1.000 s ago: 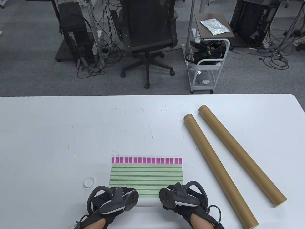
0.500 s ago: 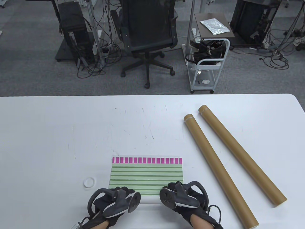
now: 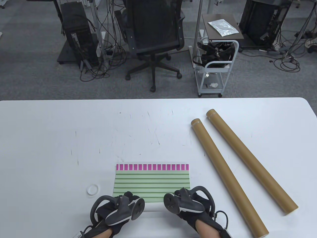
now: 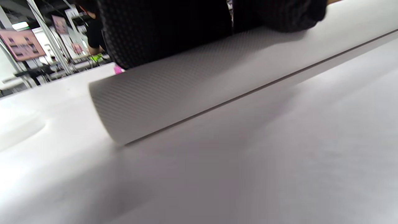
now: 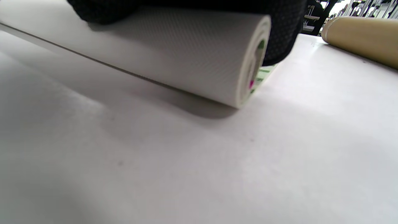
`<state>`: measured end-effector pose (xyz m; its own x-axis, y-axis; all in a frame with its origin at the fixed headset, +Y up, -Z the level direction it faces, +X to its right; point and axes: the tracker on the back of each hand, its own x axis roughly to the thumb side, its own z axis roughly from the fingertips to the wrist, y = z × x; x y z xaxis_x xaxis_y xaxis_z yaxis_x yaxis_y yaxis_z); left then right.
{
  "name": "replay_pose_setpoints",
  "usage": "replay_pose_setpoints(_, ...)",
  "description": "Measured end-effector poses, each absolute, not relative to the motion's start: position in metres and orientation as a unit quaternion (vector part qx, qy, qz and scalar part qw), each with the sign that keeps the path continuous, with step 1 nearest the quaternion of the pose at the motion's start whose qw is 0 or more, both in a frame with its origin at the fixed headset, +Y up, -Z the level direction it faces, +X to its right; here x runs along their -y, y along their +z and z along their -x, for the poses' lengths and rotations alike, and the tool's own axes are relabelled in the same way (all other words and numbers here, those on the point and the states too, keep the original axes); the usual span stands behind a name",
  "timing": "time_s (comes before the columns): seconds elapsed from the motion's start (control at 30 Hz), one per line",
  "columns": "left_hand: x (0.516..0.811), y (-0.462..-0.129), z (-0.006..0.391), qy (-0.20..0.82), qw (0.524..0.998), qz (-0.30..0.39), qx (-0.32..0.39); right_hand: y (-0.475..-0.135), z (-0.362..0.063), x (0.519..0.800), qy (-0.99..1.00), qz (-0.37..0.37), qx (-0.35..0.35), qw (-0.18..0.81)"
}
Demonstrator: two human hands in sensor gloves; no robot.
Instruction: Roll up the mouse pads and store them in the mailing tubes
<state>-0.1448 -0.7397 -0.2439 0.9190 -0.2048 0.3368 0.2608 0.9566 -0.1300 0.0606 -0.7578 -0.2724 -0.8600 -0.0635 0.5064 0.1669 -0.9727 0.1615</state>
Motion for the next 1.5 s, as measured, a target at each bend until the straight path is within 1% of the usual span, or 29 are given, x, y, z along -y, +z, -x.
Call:
replay_pose_setpoints(0.1, 0.743, -0.243, 0.144, -0.148, 0.972, 0.072, 0.168, -0.273, -0.063, 0.758, -0.960, 0.254, 0.112, 0.039)
replay_pose_setpoints(0.17, 0.744, -0.245, 0.144, -0.133, 0.975, 0.080, 0.160, -0.272, -0.064, 0.758, -0.961, 0.249, 0.113, 0.036)
replay_pose_setpoints(0.27, 0.747, -0.249, 0.146, -0.124, 0.978, 0.086, 0.146, -0.266, -0.064, 0.760, -0.963, 0.249, 0.092, 0.045)
replay_pose_setpoints(0.37, 0.748, -0.253, 0.147, -0.120, 0.979, 0.092, 0.139, -0.263, -0.064, 0.754, -0.964, 0.254, 0.073, 0.042)
replay_pose_setpoints(0.47, 0.749, -0.254, 0.148, -0.114, 0.980, 0.096, 0.135, -0.262, -0.063, 0.755, -0.961, 0.259, 0.084, 0.039)
replay_pose_setpoints(0.53, 0.749, -0.255, 0.148, -0.118, 0.980, 0.092, 0.134, -0.263, -0.061, 0.758, -0.962, 0.256, 0.070, 0.059)
replay_pose_setpoints(0.63, 0.750, -0.253, 0.143, -0.153, 0.974, 0.088, 0.144, -0.265, -0.059, 0.758, -0.962, 0.256, 0.069, 0.062)
replay_pose_setpoints(0.7, 0.752, -0.250, 0.139, -0.200, 0.965, 0.071, 0.156, -0.266, -0.059, 0.759, -0.963, 0.253, 0.066, 0.061)
replay_pose_setpoints(0.77, 0.752, -0.245, 0.137, -0.219, 0.961, 0.039, 0.164, -0.268, -0.058, 0.759, -0.964, 0.250, 0.070, 0.057)
replay_pose_setpoints(0.8, 0.751, -0.245, 0.138, -0.220, 0.961, 0.034, 0.167, -0.269, -0.058, 0.759, -0.964, 0.250, 0.072, 0.057)
replay_pose_setpoints(0.9, 0.750, -0.245, 0.144, -0.180, 0.966, 0.067, 0.175, -0.268, -0.057, 0.759, -0.964, 0.248, 0.069, 0.063)
replay_pose_setpoints(1.07, 0.752, -0.248, 0.148, -0.178, 0.967, 0.056, 0.172, -0.263, -0.055, 0.759, -0.963, 0.252, 0.051, 0.085)
replay_pose_setpoints(1.2, 0.756, -0.257, 0.157, -0.131, 0.975, 0.089, 0.154, -0.259, -0.057, 0.753, -0.962, 0.256, 0.022, 0.093)
replay_pose_setpoints(1.33, 0.758, -0.262, 0.160, -0.105, 0.977, 0.114, 0.147, -0.260, -0.055, 0.752, -0.962, 0.253, 0.027, 0.099)
replay_pose_setpoints(1.37, 0.757, -0.262, 0.159, -0.109, 0.976, 0.115, 0.149, -0.260, -0.054, 0.751, -0.961, 0.255, 0.029, 0.102)
replay_pose_setpoints(1.4, 0.755, -0.263, 0.159, -0.108, 0.972, 0.133, 0.159, -0.260, -0.052, 0.750, -0.959, 0.259, 0.047, 0.105)
replay_pose_setpoints(1.43, 0.754, -0.263, 0.159, -0.103, 0.971, 0.144, 0.163, -0.259, -0.051, 0.749, -0.959, 0.258, 0.050, 0.106)
replay_pose_setpoints(1.5, 0.754, -0.261, 0.160, -0.087, 0.962, 0.168, 0.197, -0.258, -0.050, 0.751, -0.957, 0.264, 0.046, 0.110)
